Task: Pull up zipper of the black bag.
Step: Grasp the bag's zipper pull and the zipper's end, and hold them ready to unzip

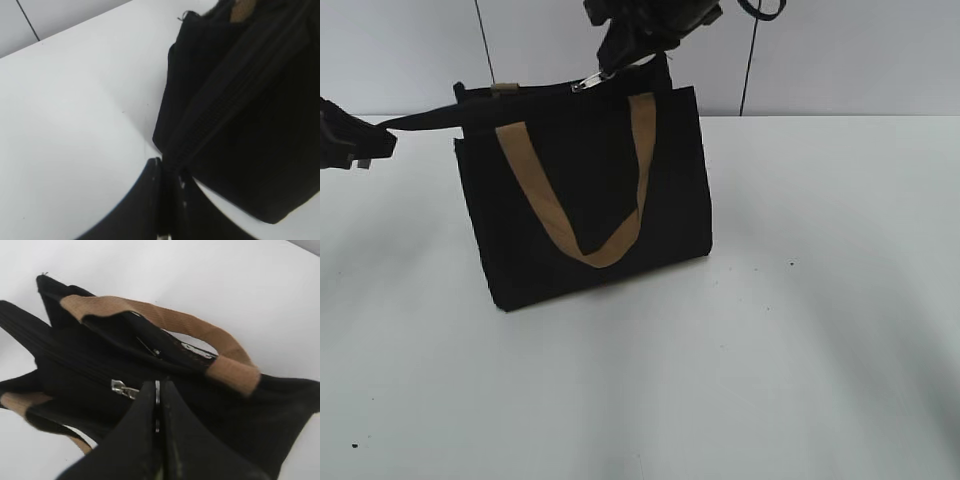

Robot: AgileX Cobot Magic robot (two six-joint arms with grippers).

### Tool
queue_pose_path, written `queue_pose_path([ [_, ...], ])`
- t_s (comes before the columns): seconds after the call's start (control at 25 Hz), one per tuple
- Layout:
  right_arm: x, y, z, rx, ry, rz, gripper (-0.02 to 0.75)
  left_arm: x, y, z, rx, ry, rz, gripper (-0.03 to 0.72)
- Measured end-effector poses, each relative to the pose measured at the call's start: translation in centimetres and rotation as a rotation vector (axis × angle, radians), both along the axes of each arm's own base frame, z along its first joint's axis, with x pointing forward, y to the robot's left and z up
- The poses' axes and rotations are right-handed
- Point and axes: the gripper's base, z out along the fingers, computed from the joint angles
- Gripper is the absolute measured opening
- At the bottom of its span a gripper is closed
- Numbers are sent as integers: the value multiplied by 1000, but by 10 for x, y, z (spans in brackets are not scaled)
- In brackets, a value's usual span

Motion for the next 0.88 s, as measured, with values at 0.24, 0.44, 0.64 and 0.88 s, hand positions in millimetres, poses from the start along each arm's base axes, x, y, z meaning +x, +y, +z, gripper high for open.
queue_pose_path([
  [0.24,12,-25,0,-3,9,-56,-13,0,1,0,-7,5,3,22],
  [0.44,18,-45,-1,-18,24,-91,-13,-1,1,0,-11,8,-1,22],
  [0.64,17,-48,-3,-46,52,-86,-13,-1,0,0,-16,9,-4,21],
  [0.88,15,-50,-3,-46,68,-74,24,-1,-1,0,-26,13,-13,21],
])
